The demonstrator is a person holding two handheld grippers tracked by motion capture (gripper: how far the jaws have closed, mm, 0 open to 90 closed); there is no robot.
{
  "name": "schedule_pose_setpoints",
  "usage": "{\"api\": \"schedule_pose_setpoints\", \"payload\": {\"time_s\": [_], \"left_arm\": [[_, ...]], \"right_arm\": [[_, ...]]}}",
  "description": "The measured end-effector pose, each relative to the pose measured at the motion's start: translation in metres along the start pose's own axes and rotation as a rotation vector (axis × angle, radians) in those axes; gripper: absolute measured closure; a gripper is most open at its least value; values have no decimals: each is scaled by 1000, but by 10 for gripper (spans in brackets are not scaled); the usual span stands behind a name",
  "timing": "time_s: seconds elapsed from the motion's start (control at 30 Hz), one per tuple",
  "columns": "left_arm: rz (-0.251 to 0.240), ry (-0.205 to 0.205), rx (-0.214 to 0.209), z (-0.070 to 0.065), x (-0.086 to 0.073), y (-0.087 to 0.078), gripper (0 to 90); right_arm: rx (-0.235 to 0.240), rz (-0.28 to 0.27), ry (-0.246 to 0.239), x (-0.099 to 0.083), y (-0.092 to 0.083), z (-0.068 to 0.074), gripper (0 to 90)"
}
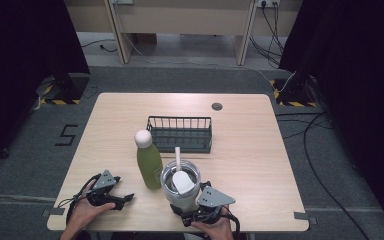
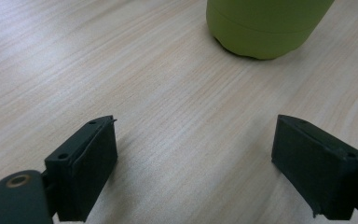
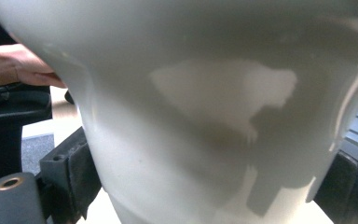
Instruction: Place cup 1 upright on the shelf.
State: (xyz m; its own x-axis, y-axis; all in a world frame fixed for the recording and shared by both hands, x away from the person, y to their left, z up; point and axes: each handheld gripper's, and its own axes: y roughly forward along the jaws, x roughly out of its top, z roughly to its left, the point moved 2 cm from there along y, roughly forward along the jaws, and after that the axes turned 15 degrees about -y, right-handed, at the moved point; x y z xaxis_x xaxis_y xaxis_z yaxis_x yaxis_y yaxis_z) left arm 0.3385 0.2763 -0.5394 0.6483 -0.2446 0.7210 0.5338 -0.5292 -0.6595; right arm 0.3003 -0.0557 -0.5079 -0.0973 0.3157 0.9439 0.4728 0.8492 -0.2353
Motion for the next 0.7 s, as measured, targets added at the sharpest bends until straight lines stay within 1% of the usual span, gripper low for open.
{"api": "schedule_pose_setpoints", "payload": {"time_s": [0.1,0.17,0.27,0.3,0.4,0.53,0.6,0.7], "left_arm": [[0,0,0,0,0,0,133],[1,1,0,0,0,0,133],[0,1,0,0,0,0,133],[0,0,0,0,0,0,133],[-1,0,0,0,0,0,134],[-1,0,0,0,0,0,133],[0,0,0,0,0,0,133],[0,0,0,0,0,0,134]], "right_arm": [[1,-3,1,1,0,1,105],[-8,-3,-18,4,0,0,105],[-23,2,-13,9,-2,-4,106],[-25,-4,-4,10,-3,-4,106],[-33,-6,-1,13,-5,-10,106],[-58,1,-2,17,-8,-18,106],[-67,1,10,20,-11,-23,106],[-82,8,11,23,-14,-28,106]]}}
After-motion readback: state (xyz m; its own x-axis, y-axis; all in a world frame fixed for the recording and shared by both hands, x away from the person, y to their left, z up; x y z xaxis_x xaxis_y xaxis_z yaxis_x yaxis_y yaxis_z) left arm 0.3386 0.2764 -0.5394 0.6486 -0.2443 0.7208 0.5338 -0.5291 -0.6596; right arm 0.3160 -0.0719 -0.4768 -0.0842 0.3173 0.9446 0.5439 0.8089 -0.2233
